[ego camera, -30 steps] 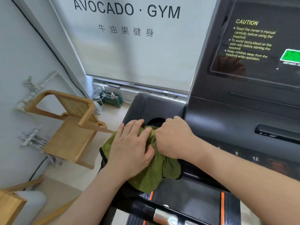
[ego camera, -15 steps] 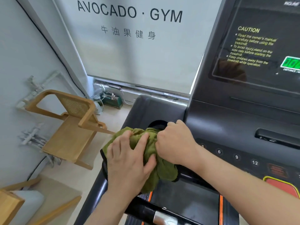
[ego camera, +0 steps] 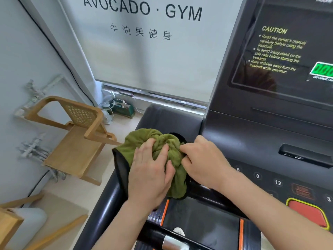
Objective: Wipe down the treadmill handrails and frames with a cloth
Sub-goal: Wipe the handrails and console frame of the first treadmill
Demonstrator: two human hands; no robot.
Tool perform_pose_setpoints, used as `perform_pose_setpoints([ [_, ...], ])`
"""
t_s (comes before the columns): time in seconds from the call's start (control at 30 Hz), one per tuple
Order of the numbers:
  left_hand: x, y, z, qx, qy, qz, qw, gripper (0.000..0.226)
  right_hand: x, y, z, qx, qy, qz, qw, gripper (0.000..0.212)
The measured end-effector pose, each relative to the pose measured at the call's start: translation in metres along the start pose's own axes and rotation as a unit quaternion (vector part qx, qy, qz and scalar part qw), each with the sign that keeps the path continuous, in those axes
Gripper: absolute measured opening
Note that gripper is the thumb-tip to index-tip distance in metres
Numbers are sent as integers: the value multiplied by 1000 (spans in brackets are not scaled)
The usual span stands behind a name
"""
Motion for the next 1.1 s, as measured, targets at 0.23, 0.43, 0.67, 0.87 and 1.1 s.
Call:
perform_pose_setpoints([
  [0.23, -26, 21, -74, 124, 82, 22, 989, 56, -11, -3, 30, -232, 122, -105, 959, 16],
  [0.43, 9, 10, 3, 99, 19, -76, 992, 62, 22, 5, 35, -157, 49, -125, 978, 42],
  [0.67, -2, 17, -16, 108, 71, -63, 990, 60, 0, 0, 37, -271, 86, -191, 940, 14],
  [0.87, -28, 11, -91, 110, 76, 103, 986, 65, -35, -31, -1, -387, 178, -235, 874, 10],
  [1.1, 20, -21, -74, 153, 31, 59, 986, 56, -39, -85, -61, -358, 78, -273, 889, 16],
])
Point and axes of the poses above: each hand's wrist, its own z-axis away from the middle knuckle, its own y-axis out of the palm, x = y × z, the point moved 5 cm from there along -z, towards the middle knuckle, and after that the axes turned 14 degrees about -y, right-handed, at the moved point
